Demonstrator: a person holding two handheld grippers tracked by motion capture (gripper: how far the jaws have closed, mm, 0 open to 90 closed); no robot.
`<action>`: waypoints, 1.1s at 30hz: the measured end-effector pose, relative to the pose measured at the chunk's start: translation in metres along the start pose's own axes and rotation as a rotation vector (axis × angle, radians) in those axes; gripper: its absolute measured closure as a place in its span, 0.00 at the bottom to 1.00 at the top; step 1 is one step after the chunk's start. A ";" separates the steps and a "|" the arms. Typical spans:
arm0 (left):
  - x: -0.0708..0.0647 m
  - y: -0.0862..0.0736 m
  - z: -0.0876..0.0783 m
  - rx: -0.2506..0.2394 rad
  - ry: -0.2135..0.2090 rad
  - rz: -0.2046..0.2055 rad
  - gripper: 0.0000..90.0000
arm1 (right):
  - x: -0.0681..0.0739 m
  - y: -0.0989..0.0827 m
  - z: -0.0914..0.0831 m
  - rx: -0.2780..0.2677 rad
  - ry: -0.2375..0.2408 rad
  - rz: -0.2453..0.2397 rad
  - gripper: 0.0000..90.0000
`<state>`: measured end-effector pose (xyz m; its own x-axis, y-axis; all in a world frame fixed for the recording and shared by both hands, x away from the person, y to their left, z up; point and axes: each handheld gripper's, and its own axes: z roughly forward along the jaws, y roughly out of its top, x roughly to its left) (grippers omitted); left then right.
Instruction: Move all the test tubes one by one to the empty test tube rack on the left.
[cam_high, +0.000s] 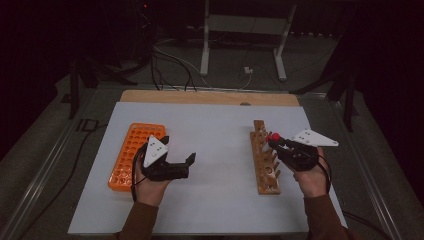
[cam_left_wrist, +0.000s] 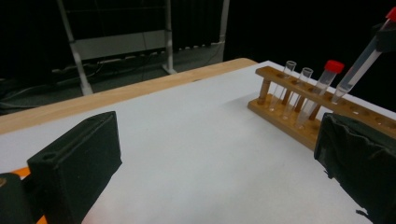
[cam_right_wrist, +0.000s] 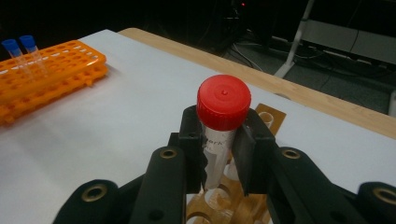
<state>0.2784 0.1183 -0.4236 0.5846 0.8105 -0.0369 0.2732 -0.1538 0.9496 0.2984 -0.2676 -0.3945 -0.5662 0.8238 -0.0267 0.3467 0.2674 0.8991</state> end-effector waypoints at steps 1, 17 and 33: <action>-0.001 0.000 0.001 0.002 -0.002 0.007 0.01 | 0.001 0.000 0.000 0.000 0.004 0.000 0.83; -0.037 0.005 0.031 0.005 -0.081 0.071 0.03 | 0.031 0.002 0.016 0.014 0.078 -0.043 0.83; -0.074 0.001 0.057 0.062 -0.136 0.120 0.18 | 0.061 0.009 0.031 0.016 0.161 -0.069 0.83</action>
<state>0.2791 0.0258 -0.4374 0.7124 0.7012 0.0293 0.2396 -0.2822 0.9290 0.2902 -0.1995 -0.4013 -0.7013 0.7127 -0.0164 0.3137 0.3292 0.8906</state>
